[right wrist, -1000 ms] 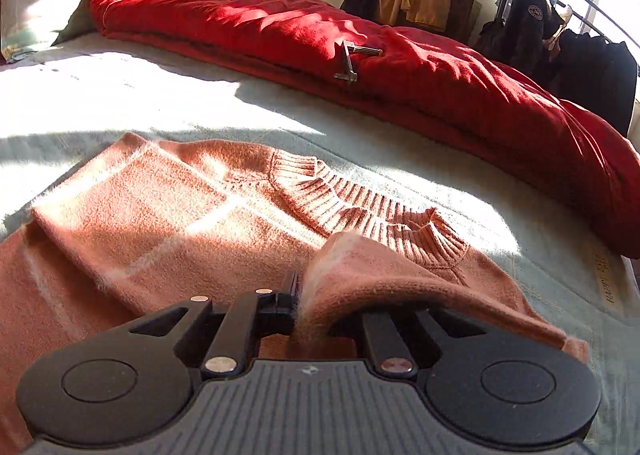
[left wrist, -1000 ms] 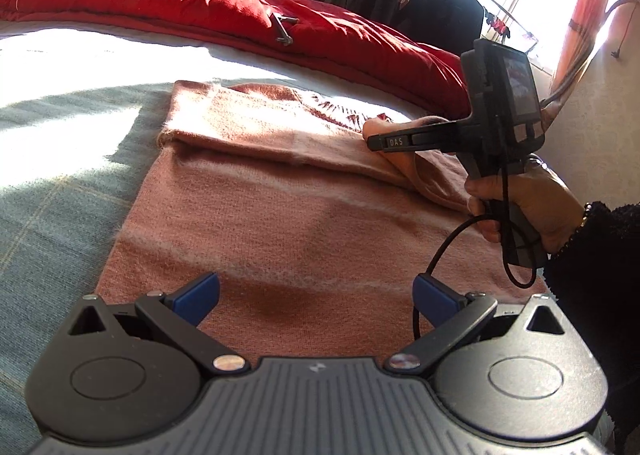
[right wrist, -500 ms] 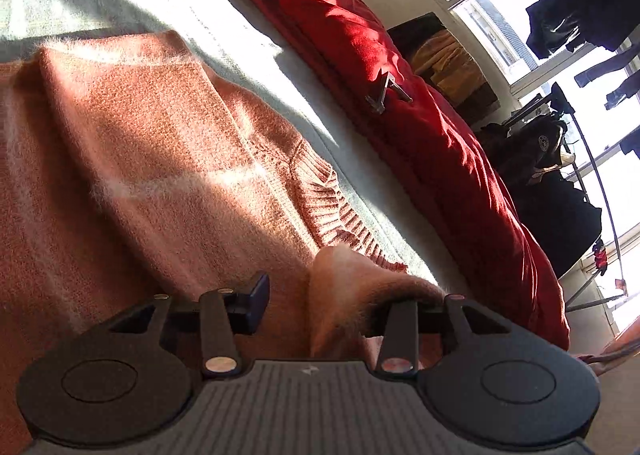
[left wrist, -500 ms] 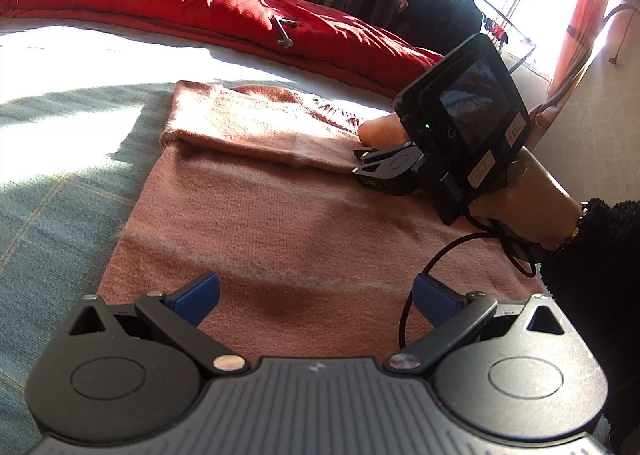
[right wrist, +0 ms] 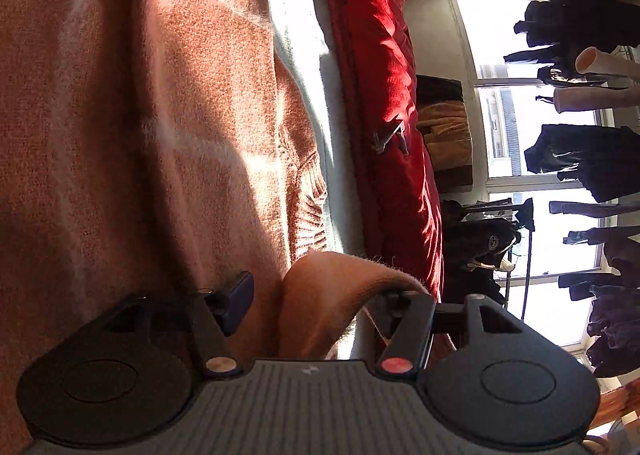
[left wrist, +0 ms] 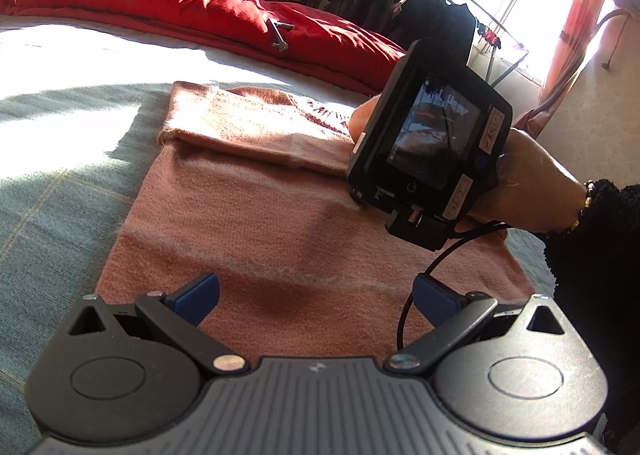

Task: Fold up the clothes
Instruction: 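Lay the sleeve across the sweater body and open the right gripper, then close the left gripper on the ribbed cuff of the folded sleeve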

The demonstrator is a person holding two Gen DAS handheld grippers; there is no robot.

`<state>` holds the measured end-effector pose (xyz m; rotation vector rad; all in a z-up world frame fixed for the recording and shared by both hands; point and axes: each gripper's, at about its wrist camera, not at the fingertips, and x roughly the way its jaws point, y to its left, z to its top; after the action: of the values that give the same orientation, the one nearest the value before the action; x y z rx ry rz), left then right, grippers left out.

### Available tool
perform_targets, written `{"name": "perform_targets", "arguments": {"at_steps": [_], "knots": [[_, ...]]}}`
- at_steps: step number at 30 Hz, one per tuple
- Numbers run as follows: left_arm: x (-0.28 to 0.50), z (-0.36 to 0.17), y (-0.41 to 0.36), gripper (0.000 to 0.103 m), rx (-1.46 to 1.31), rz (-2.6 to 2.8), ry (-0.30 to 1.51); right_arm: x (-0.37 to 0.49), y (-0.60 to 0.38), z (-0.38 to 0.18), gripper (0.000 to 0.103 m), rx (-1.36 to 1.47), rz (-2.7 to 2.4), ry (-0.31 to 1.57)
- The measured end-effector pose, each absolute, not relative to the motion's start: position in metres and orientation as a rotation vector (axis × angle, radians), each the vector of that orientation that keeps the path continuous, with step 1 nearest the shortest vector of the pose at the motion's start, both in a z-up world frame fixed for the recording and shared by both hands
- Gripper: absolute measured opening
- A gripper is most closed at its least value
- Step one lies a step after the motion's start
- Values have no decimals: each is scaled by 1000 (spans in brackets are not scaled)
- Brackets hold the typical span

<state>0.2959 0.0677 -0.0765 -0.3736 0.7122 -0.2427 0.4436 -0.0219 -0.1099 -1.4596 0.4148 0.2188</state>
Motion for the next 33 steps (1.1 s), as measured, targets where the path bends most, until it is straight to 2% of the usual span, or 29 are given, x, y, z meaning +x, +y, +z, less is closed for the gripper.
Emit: {"name": "perform_targets", "arguments": {"at_steps": [10,16,21,26,28,30,33], "knots": [[286,-70,71,102,-379,-242,685,430,-24,-85,84,-1427,224,377],[282,-62,67,102,-357,-244,679,435,-62,-52,84,-1136,256,511],[286,-56,64,102,-358,-251,679,434,-104,-48,84,-997,227,585],[302,-48,67,100,-382,-264,677,428,-146,-41,84,-736,289,656],[315,-42,71,91,-388,-261,669,425,-159,-38,84,-625,321,673],[331,-37,76,68,-407,-256,664,421,-174,-35,84,-475,350,695],[361,-36,86,59,-524,-270,675,418,-200,-31,84,-232,395,724]]}}
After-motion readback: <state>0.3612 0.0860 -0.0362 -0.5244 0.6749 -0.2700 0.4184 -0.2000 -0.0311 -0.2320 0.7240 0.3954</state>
